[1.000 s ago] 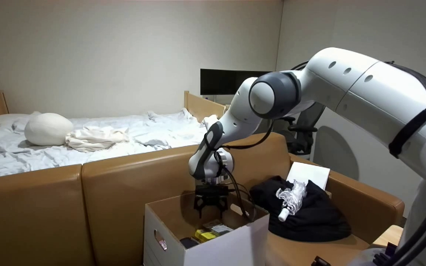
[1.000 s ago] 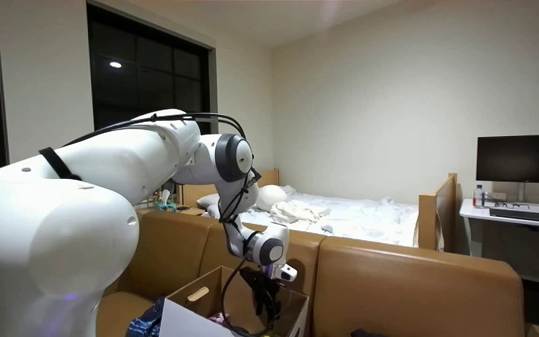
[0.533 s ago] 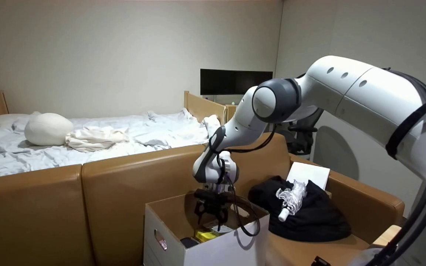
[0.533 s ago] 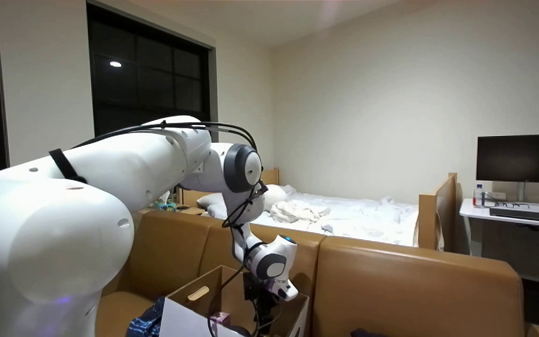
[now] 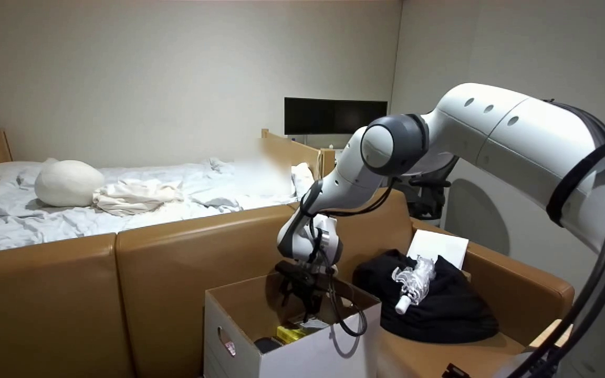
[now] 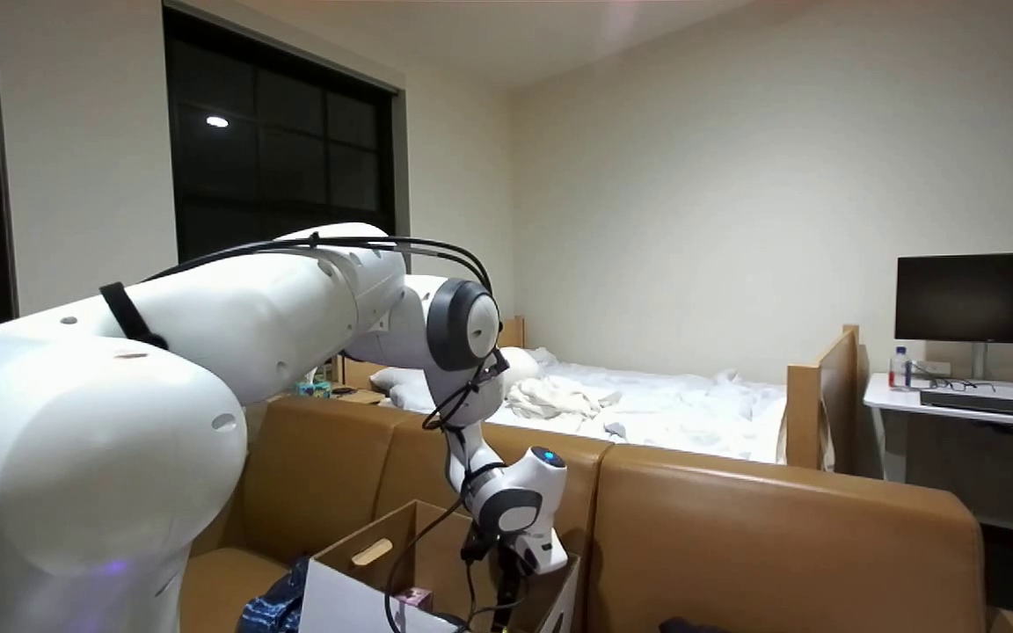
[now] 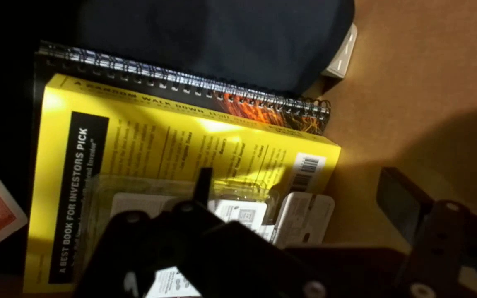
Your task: Take the umbrella and the jacket out of the box
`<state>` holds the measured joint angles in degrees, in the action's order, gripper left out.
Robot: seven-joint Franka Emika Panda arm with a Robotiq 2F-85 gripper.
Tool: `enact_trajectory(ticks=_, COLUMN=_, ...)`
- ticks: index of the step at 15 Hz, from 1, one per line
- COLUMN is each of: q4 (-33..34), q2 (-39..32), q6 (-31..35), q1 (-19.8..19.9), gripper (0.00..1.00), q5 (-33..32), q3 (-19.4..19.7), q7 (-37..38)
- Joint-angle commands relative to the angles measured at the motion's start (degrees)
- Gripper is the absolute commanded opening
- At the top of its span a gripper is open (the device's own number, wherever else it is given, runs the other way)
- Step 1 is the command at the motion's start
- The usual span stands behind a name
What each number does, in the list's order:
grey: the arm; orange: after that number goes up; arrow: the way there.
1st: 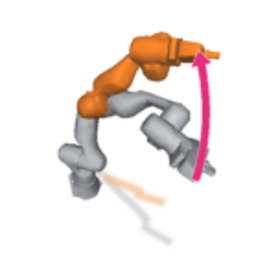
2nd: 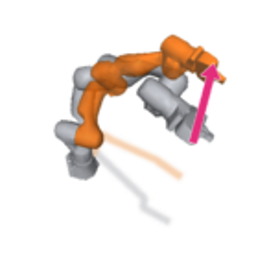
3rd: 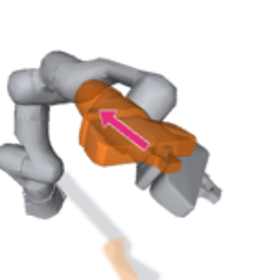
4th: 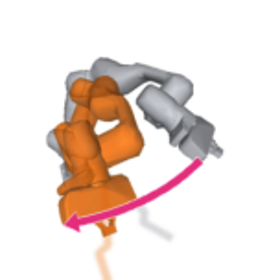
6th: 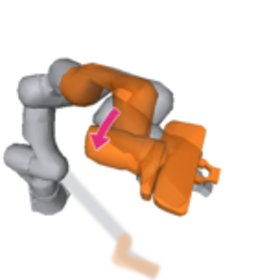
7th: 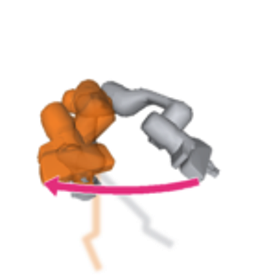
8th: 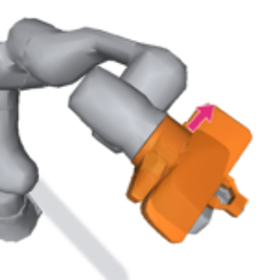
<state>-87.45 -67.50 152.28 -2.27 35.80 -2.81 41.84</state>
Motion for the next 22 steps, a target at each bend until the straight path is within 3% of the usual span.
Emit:
enact_trajectory(ticks=1, q4=2.29, q2=-1.8, q6=-0.07, q1=-0.54, gripper=1.0, q5=0.19, q3=1.77, q7=6.58)
enact_trajectory(ticks=8, q4=7.08, q2=-5.04, q6=-3.74, q1=-2.02, gripper=1.0, q5=-3.82, q3=6.53, q7=15.62)
enact_trajectory(ticks=12, q4=9.39, q2=-6.4, q6=-6.86, q1=-3.65, gripper=1.0, q5=-9.52, q3=9.37, q7=23.34)
enact_trajectory(ticks=22, q4=8.45, q2=-6.03, q6=-11.53, q1=-1.47, gripper=1.0, q5=-13.32, q3=9.81, q7=32.06)
